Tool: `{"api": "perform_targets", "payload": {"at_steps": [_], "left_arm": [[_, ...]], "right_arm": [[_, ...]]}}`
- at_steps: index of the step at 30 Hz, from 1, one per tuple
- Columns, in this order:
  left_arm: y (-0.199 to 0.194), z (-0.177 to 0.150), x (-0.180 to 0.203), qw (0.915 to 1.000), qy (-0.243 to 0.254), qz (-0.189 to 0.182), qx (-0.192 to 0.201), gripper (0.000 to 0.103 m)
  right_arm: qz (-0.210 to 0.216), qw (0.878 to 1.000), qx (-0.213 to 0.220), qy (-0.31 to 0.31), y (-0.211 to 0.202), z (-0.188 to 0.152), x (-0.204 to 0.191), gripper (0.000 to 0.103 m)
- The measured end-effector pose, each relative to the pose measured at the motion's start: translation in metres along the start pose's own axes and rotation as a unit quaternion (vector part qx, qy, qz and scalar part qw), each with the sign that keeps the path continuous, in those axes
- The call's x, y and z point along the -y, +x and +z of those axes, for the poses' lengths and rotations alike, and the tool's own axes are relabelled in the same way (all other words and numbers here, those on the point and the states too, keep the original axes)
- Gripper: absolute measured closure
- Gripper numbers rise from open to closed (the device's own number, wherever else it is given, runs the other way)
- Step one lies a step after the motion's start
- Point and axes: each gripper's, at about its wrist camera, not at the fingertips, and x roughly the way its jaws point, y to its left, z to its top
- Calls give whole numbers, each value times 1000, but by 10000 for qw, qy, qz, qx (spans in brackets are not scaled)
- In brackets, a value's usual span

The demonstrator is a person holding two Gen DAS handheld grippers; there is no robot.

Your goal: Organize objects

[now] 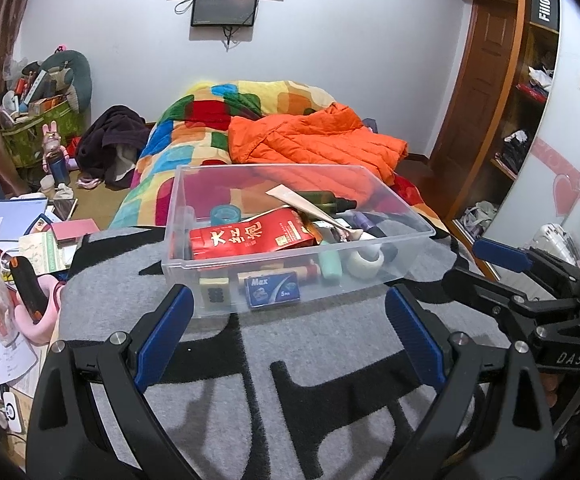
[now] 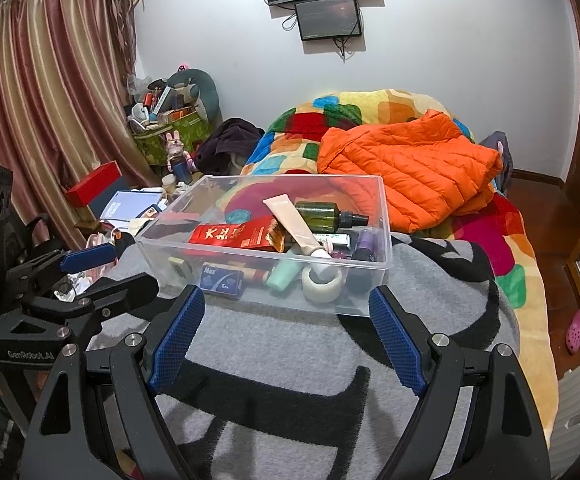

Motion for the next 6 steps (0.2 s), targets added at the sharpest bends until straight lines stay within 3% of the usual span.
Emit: {"api": "perform_targets", "payload": {"at_steps": [6], "left_arm": [[-2,0,1,10000,50,42,36,5]], "right_arm": [[-4,10000,-7,4,0,0,-1,21]]}}
